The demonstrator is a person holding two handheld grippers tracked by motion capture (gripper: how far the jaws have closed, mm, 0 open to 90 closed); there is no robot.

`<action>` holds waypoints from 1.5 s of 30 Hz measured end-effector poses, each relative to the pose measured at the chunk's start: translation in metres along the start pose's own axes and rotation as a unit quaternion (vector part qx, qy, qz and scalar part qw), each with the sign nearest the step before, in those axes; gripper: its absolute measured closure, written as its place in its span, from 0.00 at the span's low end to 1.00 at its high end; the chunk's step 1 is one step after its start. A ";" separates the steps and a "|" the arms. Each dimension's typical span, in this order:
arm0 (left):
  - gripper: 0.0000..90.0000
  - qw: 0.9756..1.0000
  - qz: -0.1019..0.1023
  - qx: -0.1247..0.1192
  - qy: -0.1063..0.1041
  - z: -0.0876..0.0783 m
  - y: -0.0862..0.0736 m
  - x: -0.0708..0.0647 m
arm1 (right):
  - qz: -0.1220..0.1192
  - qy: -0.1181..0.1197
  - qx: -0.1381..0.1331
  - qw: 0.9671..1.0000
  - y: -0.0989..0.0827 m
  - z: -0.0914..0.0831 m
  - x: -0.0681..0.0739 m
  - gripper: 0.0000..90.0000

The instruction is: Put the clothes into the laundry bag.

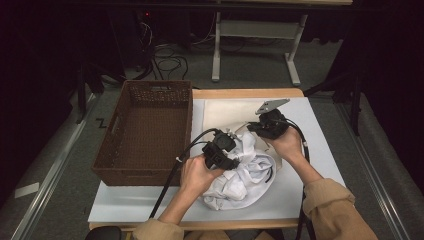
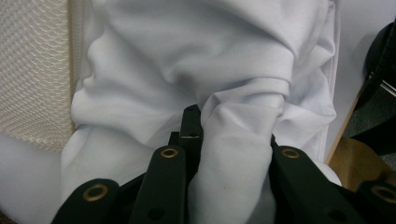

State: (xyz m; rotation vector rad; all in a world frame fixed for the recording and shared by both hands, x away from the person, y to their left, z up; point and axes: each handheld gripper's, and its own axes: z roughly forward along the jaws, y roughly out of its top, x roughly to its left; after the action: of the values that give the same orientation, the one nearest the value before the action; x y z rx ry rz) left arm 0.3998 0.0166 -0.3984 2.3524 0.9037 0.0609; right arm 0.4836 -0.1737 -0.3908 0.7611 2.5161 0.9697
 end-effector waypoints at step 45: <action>0.78 0.994 -0.079 -0.023 0.078 0.035 0.005 0.031 | -0.009 0.005 0.001 1.000 -0.002 -0.002 0.003 0.97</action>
State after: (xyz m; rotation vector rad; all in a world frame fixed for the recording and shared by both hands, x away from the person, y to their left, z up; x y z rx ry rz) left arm 0.4353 0.0143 -0.4293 2.2495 1.1495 0.2005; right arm 0.4792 -0.1746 -0.3911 0.7358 2.5292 0.9674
